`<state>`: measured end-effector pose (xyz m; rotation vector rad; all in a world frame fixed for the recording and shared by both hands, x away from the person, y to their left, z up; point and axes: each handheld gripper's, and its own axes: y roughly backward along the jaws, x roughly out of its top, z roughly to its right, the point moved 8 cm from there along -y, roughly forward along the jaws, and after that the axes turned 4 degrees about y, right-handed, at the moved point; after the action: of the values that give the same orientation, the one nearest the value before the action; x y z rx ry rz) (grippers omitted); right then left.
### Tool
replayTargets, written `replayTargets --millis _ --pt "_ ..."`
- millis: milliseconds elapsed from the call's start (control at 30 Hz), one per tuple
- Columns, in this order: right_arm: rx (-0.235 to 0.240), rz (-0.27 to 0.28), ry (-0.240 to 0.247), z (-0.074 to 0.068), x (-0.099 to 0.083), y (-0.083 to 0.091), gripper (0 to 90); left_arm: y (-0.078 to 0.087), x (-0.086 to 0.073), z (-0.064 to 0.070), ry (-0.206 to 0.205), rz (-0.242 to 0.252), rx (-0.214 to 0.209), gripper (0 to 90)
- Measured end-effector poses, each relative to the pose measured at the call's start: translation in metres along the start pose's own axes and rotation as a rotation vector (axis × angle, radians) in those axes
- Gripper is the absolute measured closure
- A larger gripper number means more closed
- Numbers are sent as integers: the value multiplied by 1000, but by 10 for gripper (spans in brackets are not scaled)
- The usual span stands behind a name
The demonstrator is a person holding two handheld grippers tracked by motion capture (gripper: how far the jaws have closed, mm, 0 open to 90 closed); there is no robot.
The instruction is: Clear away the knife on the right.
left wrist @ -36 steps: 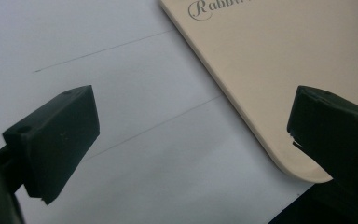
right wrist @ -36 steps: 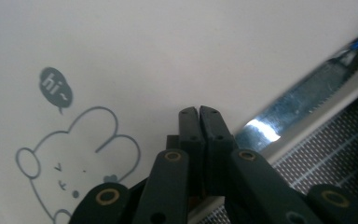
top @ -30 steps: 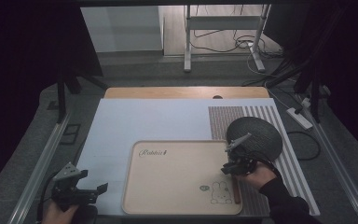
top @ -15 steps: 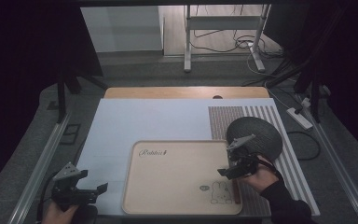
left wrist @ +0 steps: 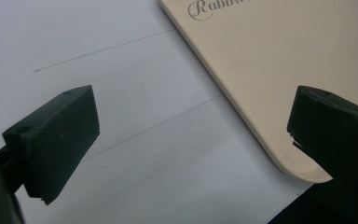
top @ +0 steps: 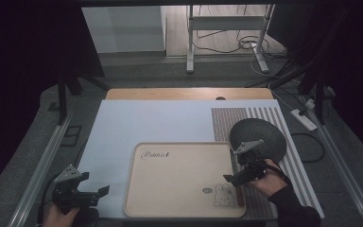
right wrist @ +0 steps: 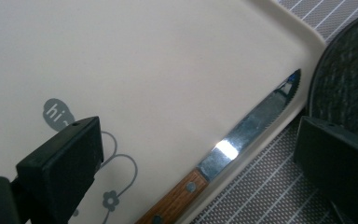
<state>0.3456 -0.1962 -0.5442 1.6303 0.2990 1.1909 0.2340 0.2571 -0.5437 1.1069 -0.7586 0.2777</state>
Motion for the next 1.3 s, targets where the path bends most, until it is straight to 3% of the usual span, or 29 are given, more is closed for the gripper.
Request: replayTargets --millis 733,1067,1300 --pt "-18 83 -73 3 -11 20 0 1 0 1 -13 4 1 26" --pt "-42 109 -136 7 -25 34 0 5 4 2 -14 60 -14 12" --pt "-58 122 -165 8 -35 40 0 4 4 3 -29 61 -16 5"
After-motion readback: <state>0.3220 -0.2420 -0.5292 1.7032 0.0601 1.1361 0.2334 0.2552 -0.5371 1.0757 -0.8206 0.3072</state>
